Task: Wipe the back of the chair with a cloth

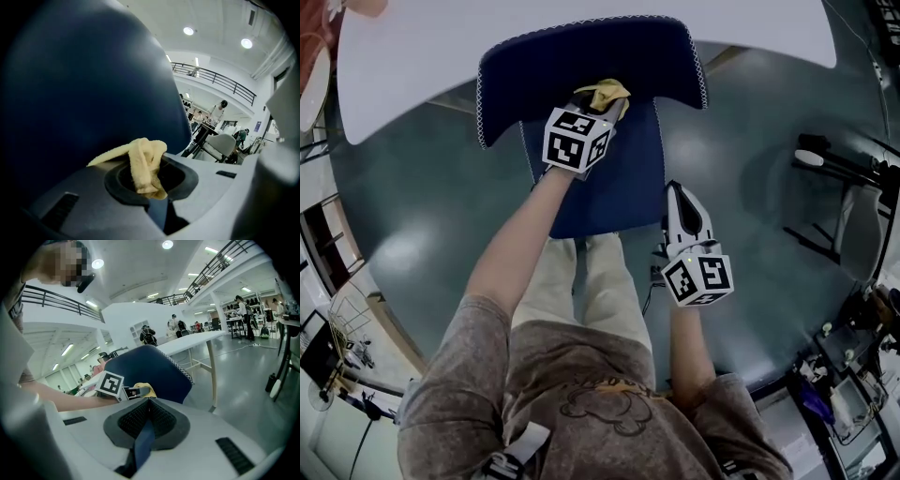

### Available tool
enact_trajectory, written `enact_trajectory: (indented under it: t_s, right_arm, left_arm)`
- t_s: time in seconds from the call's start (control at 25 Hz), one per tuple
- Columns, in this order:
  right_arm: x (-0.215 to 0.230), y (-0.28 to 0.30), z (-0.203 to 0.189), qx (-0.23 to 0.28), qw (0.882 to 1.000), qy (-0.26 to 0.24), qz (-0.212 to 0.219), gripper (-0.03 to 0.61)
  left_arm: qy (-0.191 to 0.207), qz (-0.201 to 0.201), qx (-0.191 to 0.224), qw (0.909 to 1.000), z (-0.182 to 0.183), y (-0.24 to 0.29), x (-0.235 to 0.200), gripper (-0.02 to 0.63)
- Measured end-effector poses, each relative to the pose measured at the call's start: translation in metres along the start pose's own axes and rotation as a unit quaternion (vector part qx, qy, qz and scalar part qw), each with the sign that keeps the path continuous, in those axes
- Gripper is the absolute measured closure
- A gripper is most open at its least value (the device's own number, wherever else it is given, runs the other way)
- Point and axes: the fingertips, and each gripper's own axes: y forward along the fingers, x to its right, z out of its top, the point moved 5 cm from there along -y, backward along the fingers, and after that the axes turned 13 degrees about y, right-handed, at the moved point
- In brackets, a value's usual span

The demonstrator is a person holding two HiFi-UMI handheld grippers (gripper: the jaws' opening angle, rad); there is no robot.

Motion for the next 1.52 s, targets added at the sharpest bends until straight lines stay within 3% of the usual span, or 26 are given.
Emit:
enact_trajectory:
  t_s: [0.48, 0.92, 1.2, 1.52]
  right_arm:
    - [0.016, 0.004, -0.024, 0.012, 1.000, 0.013, -0.019, 0.552]
    - [0.037, -0.008, -0.039, 0.019, 0.999, 0.026, -0.036, 0.552]
    - [0.036, 0.000, -0.042, 0.018, 0.999, 0.021, -0.033, 0.552]
    - [0.023, 0.020, -0.051, 0.008, 1.000, 0.014, -0.021, 0.552]
  left_arm:
    - [0.042, -0.068, -0.002, 0.9968, 0.005, 0.061, 0.039, 0.548]
    - [0.034, -0.104, 0.013, 0.9939, 0.000, 0.072, 0.069, 0.548]
    - [0.027, -0.079, 0.011, 0.9964, -0.031, 0.040, 0.057, 0.546]
    - [0.019, 0.005, 0.020, 0.9996, -0.077, -0.023, 0.010, 0.546]
